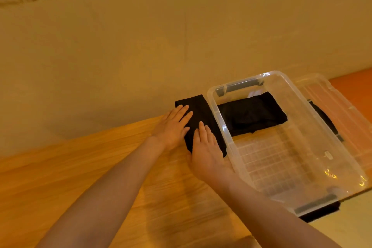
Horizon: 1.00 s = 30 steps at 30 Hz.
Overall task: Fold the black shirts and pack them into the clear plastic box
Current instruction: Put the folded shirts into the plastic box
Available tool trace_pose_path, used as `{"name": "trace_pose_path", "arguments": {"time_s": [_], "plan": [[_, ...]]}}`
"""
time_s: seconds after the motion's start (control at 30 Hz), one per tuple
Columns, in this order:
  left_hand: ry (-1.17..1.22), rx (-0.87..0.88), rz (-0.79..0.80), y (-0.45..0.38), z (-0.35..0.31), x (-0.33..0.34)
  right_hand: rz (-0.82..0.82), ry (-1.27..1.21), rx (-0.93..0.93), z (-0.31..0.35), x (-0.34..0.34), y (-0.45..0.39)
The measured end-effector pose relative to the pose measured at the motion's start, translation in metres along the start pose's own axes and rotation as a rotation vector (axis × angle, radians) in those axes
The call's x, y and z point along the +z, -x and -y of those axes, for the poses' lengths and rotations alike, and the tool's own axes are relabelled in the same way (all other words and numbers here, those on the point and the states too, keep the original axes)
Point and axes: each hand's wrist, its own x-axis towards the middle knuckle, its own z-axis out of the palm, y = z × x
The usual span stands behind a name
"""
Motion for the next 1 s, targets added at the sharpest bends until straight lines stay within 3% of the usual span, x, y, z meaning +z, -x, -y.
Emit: {"name": "trace_pose_path", "arguments": {"time_s": [0.13, 0.3, 0.57, 0.8, 1.0], "plan": [[-0.076, 0.148, 0.038, -0.024, 0.010, -0.001, 0.010, 0.063, 0.149, -0.001, 0.027, -0.013], [-0.008, 0.295, 0.128, -0.045, 0.012, 0.007, -0.068, 0.111, 0.231, -0.008, 0.061, -0.018], [-0.116, 0.289, 0.097, -0.043, 0.007, 0.026, -0.191, 0.150, 0.227, -0.017, 0.089, -0.021], [-0.136, 0.279, 0.120, -0.026, 0.006, 0.022, -0.194, 0.207, 0.125, -0.026, 0.095, -0.009], [-0.084, 0.158, 0.084, 0.023, 0.013, 0.047, -0.209, 0.260, -0.037, -0.021, 0.102, 0.014]]}}
